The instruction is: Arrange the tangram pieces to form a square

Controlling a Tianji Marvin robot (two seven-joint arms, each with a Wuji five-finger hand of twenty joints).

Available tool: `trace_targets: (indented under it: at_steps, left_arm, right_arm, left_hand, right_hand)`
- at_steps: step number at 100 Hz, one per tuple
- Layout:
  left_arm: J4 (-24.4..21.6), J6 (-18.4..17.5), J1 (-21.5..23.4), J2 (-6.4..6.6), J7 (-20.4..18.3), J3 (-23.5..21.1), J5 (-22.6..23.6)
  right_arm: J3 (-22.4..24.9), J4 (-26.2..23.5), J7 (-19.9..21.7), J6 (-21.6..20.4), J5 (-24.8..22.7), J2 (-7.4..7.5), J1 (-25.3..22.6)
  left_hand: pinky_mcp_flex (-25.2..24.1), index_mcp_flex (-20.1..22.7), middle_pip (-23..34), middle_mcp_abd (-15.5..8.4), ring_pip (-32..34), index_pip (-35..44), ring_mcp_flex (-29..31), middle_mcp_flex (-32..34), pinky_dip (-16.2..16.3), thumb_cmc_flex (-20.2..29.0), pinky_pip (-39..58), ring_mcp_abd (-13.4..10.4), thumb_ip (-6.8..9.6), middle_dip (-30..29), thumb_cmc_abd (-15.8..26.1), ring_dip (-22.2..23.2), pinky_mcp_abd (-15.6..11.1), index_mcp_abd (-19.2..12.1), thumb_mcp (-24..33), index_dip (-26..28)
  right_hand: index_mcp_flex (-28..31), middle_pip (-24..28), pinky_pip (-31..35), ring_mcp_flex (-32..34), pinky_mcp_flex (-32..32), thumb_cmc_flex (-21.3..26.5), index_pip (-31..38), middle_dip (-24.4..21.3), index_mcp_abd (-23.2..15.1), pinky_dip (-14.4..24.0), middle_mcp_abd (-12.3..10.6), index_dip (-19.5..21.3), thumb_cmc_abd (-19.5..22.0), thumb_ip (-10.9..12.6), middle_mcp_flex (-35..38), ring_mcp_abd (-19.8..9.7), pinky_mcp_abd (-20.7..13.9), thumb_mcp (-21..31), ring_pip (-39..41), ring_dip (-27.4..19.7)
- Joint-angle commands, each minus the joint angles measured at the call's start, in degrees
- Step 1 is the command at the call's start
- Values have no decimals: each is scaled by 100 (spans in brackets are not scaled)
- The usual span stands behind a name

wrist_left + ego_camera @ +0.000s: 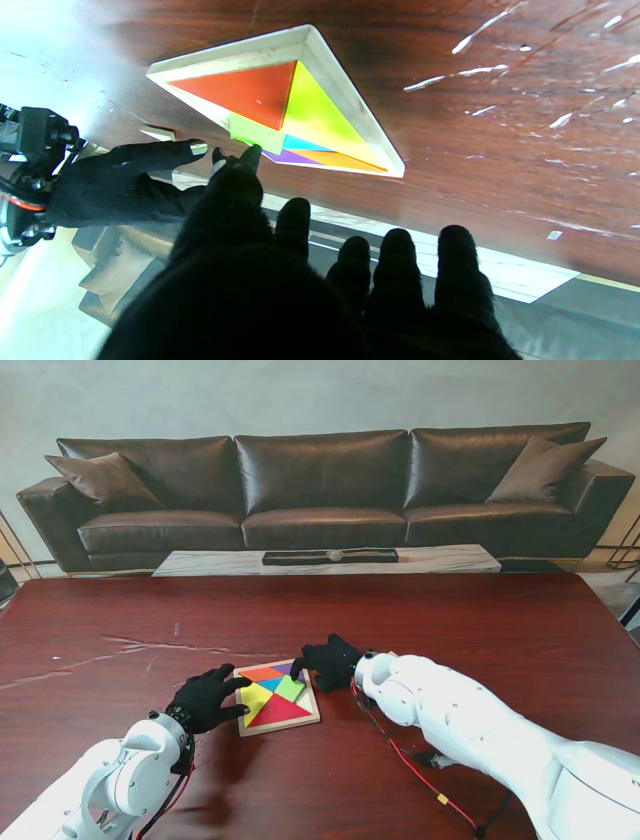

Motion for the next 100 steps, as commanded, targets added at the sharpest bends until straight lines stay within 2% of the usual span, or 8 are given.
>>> trace_targets:
  at_steps: [1,28,65,100]
  left_arm:
    - [-20,-10,23,-5,7,-7,-7]
    - [-17,-16,24,-6,14,-9,-11]
    - [-11,-18,10,-3,-2,3,-18]
    - [0,-13,-9,-1,-25,21,-40]
  right_arm:
    - [-35,-15,26,-46,-19,-19,-21]
    - [-39,4,21,-32,-24,-16,-18]
    - [89,-138,-85,123,-143,72,-102]
    - [10,-33,-13,47,-35,10,-98]
  left_hand:
    - [-88,96,-100,-144,-117,-21,-128,-105,76,213,-49,-96,225,3,223,-6,35,-53,-69,78]
    - [-86,111,-93,-140,-114,-15,-126,-99,76,214,-48,-95,225,5,219,-5,37,-50,-70,81]
    - [-83,109,-94,-146,-112,-16,-122,-102,76,214,-46,-97,225,2,220,-4,37,-51,-69,81]
    - [-87,107,-85,-146,-114,-14,-124,-96,76,215,-47,-93,225,4,217,-6,38,-55,-70,81]
  right_hand:
    - [19,173,136,191,-63,207,84,125,-163,115,208,-41,-78,-103,-262,-294,76,111,72,-38]
    - [28,169,135,177,-64,210,82,116,-165,108,220,-38,-77,-105,-262,-286,76,123,71,-40]
    - [36,184,138,188,-64,251,92,129,-125,100,224,-28,-94,-114,-265,-278,76,126,84,-43]
    - [55,184,140,191,-64,255,92,135,-130,96,227,-25,-88,-119,-261,-270,76,118,89,-47]
